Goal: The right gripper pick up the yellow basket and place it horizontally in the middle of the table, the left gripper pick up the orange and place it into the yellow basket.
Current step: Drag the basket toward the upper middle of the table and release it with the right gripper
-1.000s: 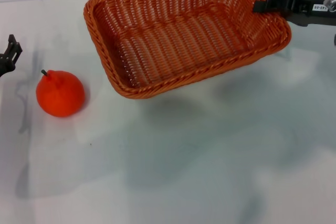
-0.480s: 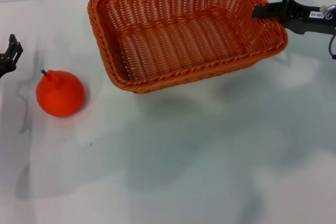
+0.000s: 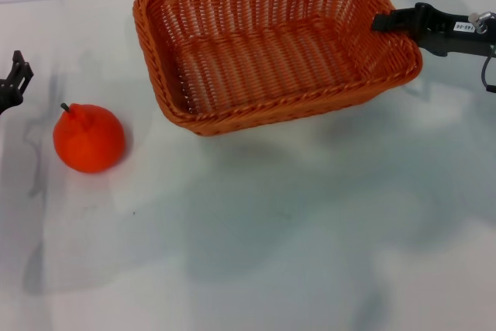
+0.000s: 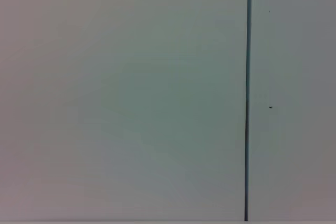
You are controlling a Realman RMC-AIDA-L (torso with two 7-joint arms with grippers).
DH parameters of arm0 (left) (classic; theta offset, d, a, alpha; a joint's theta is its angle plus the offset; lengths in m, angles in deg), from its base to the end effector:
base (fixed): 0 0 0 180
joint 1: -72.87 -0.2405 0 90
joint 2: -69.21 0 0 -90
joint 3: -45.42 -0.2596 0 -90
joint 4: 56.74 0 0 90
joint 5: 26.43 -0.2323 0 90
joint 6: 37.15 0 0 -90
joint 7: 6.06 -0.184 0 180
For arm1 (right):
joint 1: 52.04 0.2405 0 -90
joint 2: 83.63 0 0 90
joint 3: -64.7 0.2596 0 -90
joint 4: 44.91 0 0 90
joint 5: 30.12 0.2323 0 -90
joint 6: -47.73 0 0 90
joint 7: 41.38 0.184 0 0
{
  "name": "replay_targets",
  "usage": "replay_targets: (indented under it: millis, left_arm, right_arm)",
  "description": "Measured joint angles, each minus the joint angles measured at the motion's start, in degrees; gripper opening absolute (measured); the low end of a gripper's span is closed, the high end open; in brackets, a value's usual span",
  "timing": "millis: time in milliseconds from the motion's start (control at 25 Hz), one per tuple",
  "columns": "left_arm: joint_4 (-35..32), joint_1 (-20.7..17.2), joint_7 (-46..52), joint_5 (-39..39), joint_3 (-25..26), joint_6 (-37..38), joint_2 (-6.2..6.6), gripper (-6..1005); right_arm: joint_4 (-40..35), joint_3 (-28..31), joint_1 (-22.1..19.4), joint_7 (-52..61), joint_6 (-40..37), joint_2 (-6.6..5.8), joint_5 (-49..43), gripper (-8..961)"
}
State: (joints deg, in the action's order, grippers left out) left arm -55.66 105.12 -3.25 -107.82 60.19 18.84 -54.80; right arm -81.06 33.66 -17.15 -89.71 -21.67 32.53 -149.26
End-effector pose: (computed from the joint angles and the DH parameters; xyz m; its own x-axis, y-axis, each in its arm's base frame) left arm -0.3674 0.3993 -0.0473 0.7064 0.1329 0.6952 0.6944 0.0600 -0.7171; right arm 0.3040 0.4367 0.0115 -0.0560 0.7472 0.6622 0.9873 0.1401 -0.0745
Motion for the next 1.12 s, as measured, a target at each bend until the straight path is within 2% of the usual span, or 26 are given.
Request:
replay_targets:
  millis: [1120]
  left_arm:
    - [0.3,-0.3,0.0,0.0,0.0,0.1,-0.09,904]
  right_arm:
    - [1.2,0.6,-0.9,0.6,2.2,-0.36,0.0,269]
